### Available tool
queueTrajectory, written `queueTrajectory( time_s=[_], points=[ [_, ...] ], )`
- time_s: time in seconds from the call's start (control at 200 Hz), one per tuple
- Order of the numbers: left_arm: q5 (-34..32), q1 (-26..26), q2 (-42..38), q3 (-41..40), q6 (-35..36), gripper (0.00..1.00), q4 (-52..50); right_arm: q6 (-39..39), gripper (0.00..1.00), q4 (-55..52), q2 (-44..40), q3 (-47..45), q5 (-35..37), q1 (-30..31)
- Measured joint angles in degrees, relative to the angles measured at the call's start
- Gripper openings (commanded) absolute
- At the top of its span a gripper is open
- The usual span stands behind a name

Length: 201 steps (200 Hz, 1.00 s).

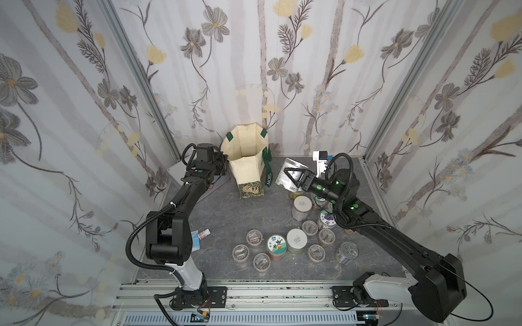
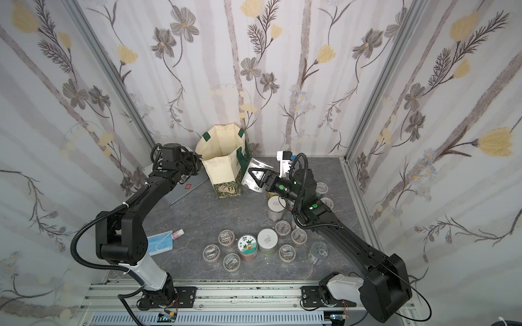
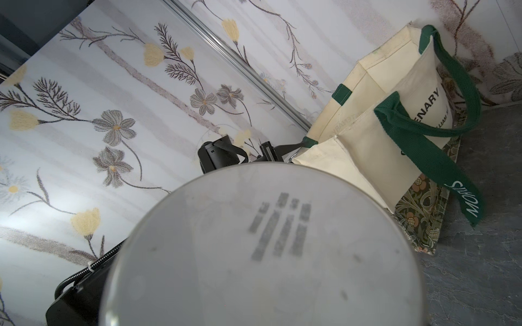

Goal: Take out the seed jars from the canvas bag
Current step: Place the canvas bag at the center of the board, then place the seed jar at the center of the board.

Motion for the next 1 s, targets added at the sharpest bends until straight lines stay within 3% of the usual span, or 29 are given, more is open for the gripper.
queueTrajectory(
  time_s=[0.15,0.395,0.57,0.704,0.904,1.004],
  points=[
    [-1.2,0.8,-4.1,0.4,4.1,1.00,-3.2,1.4,0.61,0.5,0.0,-1.3,-0.1,-0.3],
    [-4.0,-2.6,-15.4,0.3,18.2,1.00,-11.6,6.2,0.61,5.2,0.0,-3.8,-1.2,-0.8],
    [-7.2,-10.4,-22.8,-0.2,30.6,1.00,-16.5,11.5,0.61,11.0,1.4,-5.6,-2.0,-0.9],
    [-8.0,-20.3,-26.4,-4.4,39.3,1.00,-17.2,17.9,0.61,18.2,4.1,-7.5,-2.2,-1.1],
    [-8.9,-31.8,-31.4,-17.8,48.2,1.00,-8.9,30.0,0.61,31.3,9.5,-10.8,-3.1,-0.7],
    [-8.9,-34.3,-32.2,-22.0,51.5,1.00,-5.0,34.8,0.61,37.3,12.3,-11.1,-3.1,-0.2]
  ],
)
